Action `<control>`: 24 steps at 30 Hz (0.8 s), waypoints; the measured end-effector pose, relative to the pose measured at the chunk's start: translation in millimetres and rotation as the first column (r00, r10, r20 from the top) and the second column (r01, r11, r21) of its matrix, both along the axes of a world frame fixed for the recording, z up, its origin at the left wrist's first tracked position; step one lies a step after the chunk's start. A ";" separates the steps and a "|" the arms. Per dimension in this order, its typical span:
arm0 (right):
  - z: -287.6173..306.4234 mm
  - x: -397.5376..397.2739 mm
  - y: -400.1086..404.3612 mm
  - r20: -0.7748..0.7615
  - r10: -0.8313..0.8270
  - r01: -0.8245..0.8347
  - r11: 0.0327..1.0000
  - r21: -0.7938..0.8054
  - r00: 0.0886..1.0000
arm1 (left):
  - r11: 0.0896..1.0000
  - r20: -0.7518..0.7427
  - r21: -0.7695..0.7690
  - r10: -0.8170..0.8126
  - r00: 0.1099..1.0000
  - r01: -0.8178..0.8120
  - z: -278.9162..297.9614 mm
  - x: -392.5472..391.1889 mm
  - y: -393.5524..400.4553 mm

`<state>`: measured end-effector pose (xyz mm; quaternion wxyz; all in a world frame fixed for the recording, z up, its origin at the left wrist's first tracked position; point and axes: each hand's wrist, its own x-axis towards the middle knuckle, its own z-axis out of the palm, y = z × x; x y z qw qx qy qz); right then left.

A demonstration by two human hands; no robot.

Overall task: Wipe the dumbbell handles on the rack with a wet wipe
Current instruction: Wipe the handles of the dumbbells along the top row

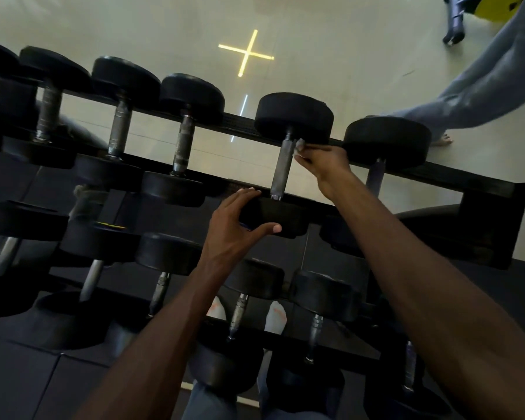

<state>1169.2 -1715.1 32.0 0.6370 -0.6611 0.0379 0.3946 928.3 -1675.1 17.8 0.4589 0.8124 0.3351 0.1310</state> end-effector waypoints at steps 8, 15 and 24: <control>-20.9 3.4 8.8 0.193 0.170 -0.133 0.973 -0.190 0.966 | 1.000 0.016 -0.005 -0.008 1.000 0.008 1.7 0.9 0.4; -29.5 11.4 14.6 -0.321 -0.028 0.071 0.989 0.126 0.947 | 1.000 0.019 0.000 -0.008 1.000 0.008 3.2 1.4 -0.6; -40.3 -0.6 15.4 -0.305 -0.044 0.088 0.987 0.135 0.951 | 0.999 0.010 0.019 -0.033 0.999 0.033 4.0 1.4 -0.4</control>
